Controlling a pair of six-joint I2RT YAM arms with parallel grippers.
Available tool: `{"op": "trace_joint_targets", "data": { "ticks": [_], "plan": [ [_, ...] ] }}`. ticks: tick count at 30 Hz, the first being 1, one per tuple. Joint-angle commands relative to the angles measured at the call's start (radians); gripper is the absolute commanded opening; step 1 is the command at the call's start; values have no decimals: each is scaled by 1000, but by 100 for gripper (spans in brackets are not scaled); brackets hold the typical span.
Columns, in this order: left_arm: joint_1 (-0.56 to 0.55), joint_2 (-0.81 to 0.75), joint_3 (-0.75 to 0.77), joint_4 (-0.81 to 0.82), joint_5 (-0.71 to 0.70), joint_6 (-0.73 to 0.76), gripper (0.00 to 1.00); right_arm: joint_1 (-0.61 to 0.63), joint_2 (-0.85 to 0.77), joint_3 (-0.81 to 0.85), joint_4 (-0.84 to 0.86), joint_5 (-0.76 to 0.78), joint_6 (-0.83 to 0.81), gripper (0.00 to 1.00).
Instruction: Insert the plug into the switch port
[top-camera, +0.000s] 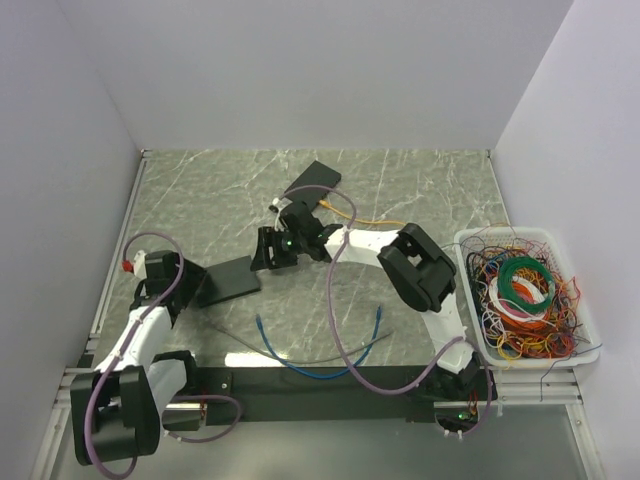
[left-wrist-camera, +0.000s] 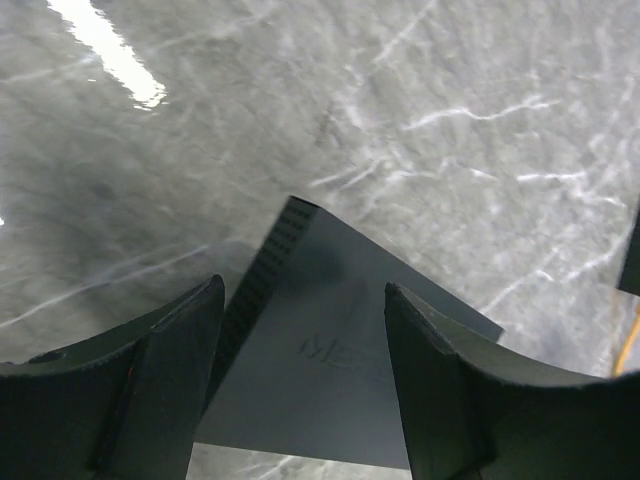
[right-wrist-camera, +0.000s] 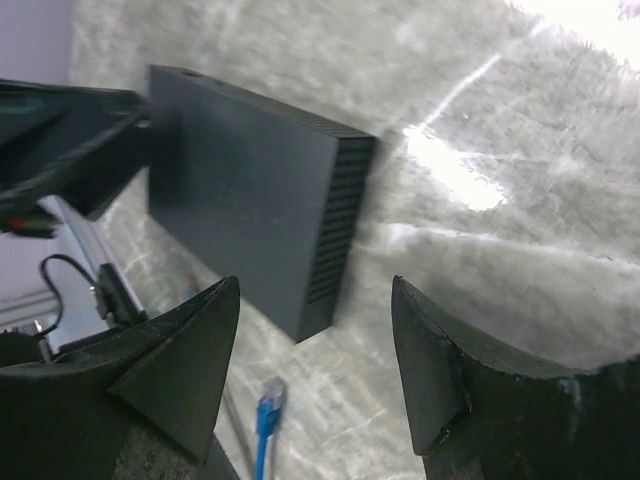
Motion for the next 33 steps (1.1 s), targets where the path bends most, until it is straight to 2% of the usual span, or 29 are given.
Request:
{"op": "trace_joint_targets", "data": {
  "ticks": [1, 7, 14, 19, 23, 29, 33],
  "plan": [
    [-9, -26, -15, 65, 46, -16, 71, 25, 43, 59, 1, -2, 16, 69],
    [-83, -20, -32, 79, 55, -56, 70, 19, 56, 56, -3, 14, 6, 69],
    [-345, 32, -20, 104, -31, -190, 69, -29, 40, 63, -39, 20, -30, 69],
    [-454, 72, -3, 148, -51, -242, 69, -85, 16, 56, -77, 30, -71, 69],
    [-530, 179, 25, 206, -81, -263, 68, -135, 16, 62, -98, 25, -99, 69],
    [-583, 270, 40, 288, -66, -288, 68, -168, 19, 80, -125, 13, -149, 69],
    [-589, 255, 30, 289, -72, -289, 68, -170, -9, 80, -153, 11, -223, 69]
  ]
}}
